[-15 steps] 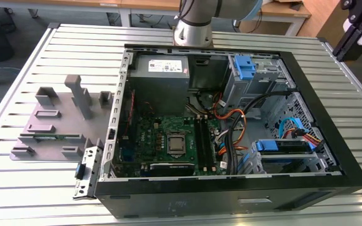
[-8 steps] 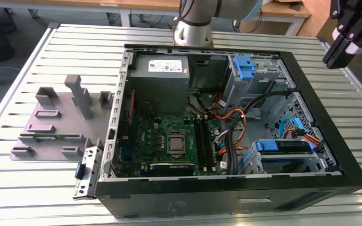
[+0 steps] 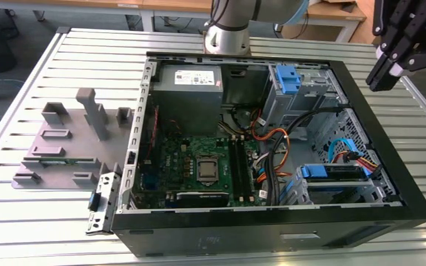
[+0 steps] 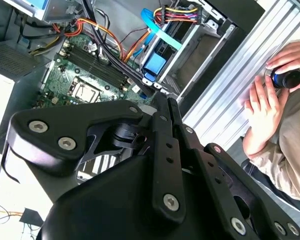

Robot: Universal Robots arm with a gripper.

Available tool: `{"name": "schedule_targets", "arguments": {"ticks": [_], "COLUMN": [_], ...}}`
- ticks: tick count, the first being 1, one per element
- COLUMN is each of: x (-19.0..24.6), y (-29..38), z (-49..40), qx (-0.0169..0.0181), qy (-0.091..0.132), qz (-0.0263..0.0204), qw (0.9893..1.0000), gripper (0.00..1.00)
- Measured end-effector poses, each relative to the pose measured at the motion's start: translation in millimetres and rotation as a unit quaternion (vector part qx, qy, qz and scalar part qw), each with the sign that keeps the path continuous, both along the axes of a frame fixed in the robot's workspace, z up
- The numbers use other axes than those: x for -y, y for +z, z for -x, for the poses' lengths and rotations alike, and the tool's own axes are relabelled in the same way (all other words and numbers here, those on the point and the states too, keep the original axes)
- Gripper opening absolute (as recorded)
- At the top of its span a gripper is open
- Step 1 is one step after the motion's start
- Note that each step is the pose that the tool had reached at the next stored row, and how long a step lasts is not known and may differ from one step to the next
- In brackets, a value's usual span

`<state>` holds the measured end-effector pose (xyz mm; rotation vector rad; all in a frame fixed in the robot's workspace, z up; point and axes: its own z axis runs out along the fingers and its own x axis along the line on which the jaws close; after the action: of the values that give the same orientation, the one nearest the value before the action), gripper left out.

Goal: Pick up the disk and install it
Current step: 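Insert the first disk wire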

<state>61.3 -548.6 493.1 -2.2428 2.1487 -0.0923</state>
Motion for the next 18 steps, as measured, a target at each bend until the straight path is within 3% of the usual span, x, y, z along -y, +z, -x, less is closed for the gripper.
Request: {"name": "schedule_targets", "arguments": {"ticks": [7,10,18], "x": [0.0,-4.1,-4.0], "y": [-12.8,-14.0,-18.4], "z": [6.1,6.4,6.5], "qx": [0.0,0.0002,0.0002], "qy": [-0.001,-0.001,-0.002], "qz": [0.0,-0.0001,0.0008], "qw": [1.0,1.0,1.0], "gripper": [0.16,0.16,0.16]}}
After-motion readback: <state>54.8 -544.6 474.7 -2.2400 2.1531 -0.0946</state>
